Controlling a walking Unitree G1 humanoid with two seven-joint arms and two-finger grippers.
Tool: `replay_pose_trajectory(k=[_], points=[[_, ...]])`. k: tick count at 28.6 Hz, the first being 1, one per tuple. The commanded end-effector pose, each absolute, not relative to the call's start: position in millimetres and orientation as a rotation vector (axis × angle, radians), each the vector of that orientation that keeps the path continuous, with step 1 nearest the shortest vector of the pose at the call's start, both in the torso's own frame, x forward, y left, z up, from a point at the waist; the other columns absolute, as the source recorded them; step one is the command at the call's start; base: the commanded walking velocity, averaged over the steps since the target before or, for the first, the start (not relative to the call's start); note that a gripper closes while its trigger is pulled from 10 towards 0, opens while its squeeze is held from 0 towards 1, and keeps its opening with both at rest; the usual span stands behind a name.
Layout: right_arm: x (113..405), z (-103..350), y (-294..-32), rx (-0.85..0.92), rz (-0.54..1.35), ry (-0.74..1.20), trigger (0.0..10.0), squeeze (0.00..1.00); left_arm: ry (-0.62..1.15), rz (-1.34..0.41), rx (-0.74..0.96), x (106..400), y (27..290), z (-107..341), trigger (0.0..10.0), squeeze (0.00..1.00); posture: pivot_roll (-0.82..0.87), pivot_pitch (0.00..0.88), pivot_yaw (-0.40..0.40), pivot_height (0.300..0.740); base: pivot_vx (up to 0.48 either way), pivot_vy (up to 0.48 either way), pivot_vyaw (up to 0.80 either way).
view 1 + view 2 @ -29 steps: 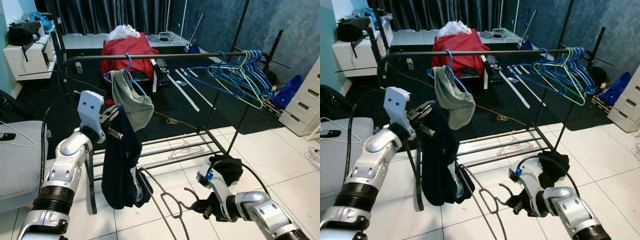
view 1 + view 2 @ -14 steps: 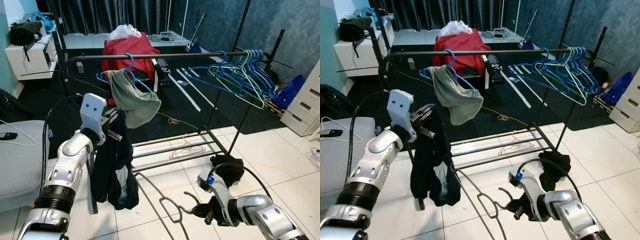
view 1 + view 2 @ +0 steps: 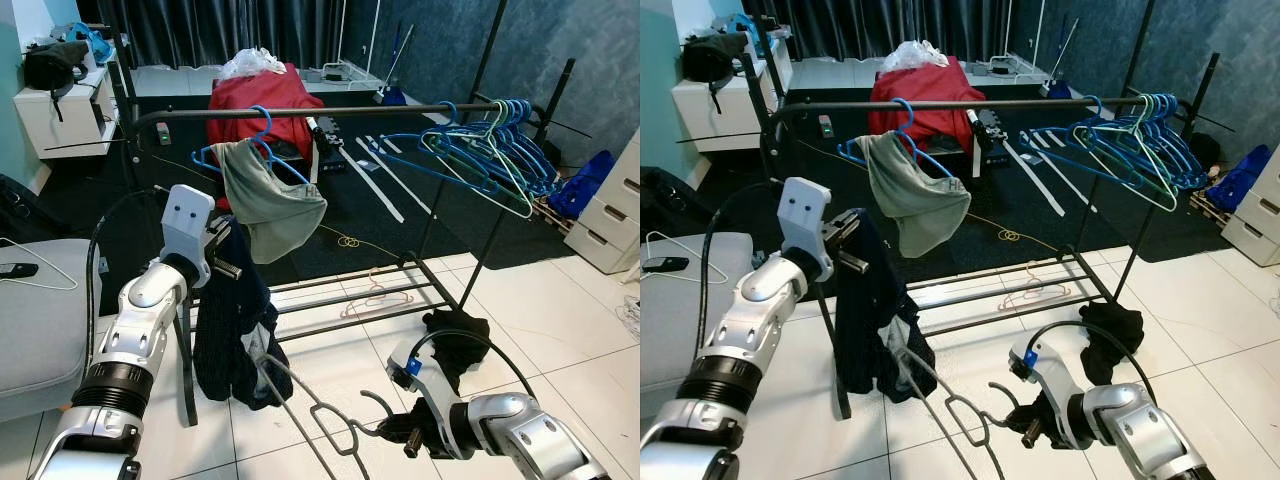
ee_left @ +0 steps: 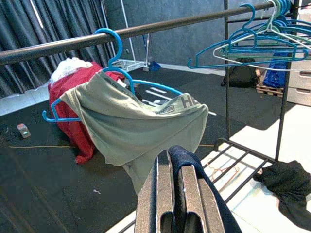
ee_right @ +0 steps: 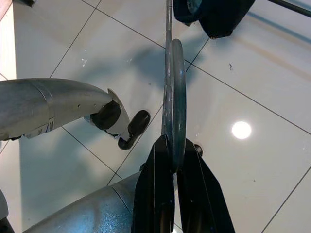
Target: Hang hanger
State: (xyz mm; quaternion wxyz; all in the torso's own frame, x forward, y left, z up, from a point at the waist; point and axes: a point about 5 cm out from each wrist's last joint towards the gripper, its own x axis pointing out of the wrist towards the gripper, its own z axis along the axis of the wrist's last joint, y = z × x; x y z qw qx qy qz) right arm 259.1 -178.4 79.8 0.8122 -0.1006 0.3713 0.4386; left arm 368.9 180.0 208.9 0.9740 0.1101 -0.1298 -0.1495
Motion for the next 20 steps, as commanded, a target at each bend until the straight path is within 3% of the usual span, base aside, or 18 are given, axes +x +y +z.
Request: replay_pose_trajectory(k=[1,9,20], points=[[262,81,-180,-0.225,0.918,0.780,10.0,0.00,-0.317,-0.328,0.204,368,176,223,0.0,0.00,-0.09,0.064,-0.030,0.740,0.000,0.000,0.00],[262,82,-181,-0.224,0.913,0.781,10.0,0.00,-0.325,-0.334,0.204,368,175,223,0.0,0.00,-0.09,0.063,-0.031,0.740,0.000,0.000,0.00],[264,71,-185,-0.089,0.862,0.799,10.0,0.00,-0.356,-0.367,0.206,359,178,236,0.0,0.00,-0.09,0.061,-0.028,0.740,0.000,0.000,0.00]])
